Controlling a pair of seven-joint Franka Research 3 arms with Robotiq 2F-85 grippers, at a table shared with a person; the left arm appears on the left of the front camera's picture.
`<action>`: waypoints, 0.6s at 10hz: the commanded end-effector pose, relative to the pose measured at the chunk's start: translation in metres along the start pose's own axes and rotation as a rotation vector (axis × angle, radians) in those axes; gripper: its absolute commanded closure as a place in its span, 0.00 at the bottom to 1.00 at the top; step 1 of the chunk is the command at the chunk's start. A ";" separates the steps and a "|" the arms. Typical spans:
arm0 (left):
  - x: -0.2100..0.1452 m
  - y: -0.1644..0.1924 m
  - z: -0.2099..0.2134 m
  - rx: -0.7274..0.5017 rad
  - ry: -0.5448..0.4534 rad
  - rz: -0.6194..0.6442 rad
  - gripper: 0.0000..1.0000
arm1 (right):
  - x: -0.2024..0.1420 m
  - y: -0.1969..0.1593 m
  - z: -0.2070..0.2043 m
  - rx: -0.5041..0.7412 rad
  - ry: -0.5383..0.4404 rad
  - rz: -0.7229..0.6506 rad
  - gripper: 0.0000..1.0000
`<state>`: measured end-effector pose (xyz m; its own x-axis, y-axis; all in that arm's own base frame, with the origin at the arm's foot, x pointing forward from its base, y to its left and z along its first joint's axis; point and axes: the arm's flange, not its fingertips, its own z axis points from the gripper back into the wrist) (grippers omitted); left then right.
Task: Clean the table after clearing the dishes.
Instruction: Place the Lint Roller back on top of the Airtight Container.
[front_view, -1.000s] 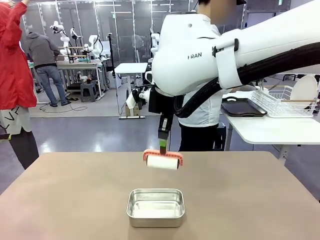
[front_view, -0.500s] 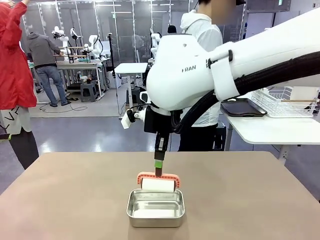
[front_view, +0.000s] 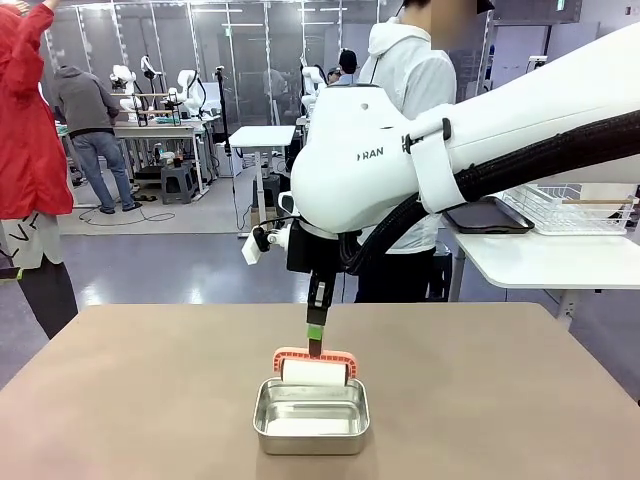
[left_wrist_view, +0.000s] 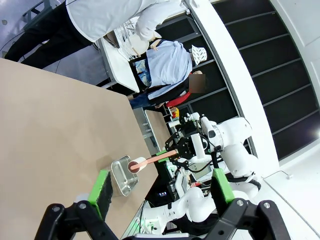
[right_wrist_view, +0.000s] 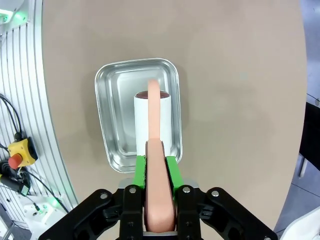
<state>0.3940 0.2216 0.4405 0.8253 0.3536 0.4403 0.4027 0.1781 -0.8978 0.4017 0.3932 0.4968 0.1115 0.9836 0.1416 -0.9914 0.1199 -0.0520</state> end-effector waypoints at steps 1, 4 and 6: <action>-0.003 -0.003 0.001 0.000 0.000 0.000 0.00 | 0.000 0.004 0.005 0.003 -0.006 -0.003 0.79; -0.003 -0.003 0.001 0.000 0.000 0.000 0.00 | 0.008 -0.006 -0.014 -0.005 -0.012 0.028 0.79; -0.003 -0.003 0.001 0.000 0.000 0.000 0.00 | 0.019 -0.014 -0.033 0.027 0.027 0.044 0.79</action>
<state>0.3940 0.2215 0.4405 0.8253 0.3535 0.4403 0.4028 0.1780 -0.8978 0.4134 0.4035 0.4706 0.1009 0.9865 0.1292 -0.9942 0.1048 -0.0234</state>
